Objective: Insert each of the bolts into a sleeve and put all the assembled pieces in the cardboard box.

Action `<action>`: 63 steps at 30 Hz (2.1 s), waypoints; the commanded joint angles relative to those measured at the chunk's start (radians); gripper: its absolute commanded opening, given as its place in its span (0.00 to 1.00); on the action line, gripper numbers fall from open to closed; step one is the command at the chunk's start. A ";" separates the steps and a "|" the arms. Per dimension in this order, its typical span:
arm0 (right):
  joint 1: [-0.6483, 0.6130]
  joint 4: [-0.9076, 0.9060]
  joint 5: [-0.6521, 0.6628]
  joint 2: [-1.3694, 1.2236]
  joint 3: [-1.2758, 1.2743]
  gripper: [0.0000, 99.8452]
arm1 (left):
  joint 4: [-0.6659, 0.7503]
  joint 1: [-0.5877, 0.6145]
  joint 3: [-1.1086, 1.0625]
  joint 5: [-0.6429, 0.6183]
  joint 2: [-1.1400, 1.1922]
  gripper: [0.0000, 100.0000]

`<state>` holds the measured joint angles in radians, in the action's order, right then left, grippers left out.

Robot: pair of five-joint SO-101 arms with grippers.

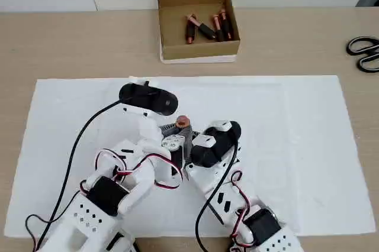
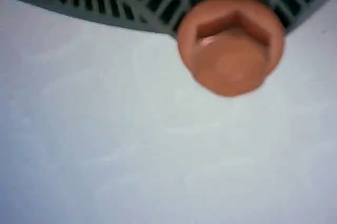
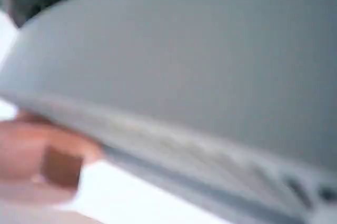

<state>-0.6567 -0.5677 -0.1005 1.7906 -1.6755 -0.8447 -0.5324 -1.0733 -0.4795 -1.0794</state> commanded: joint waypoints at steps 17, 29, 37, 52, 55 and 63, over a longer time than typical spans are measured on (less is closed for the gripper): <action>0.015 0.036 -0.002 0.012 -0.008 0.00 | -0.063 -0.064 0.008 0.115 -0.006 0.03; 0.015 0.036 -0.002 0.012 -0.008 0.00 | -0.121 0.015 0.051 0.186 -0.015 0.23; 0.015 0.035 -0.002 0.012 -0.008 0.00 | -0.186 0.109 0.130 0.186 -0.015 0.23; 0.019 0.035 -0.002 0.002 -0.008 0.00 | -0.184 0.334 0.216 0.184 -0.015 0.23; 0.048 0.035 0.000 0.002 -0.008 0.00 | -0.181 0.502 0.213 0.184 -0.015 0.23; 0.245 0.036 0.117 0.010 0.025 0.00 | -0.209 0.948 0.165 0.190 -0.015 0.23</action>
<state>-0.4680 -0.5662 -0.0652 1.7921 -1.6755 -1.0365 0.2885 -0.9076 -0.2923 -1.0886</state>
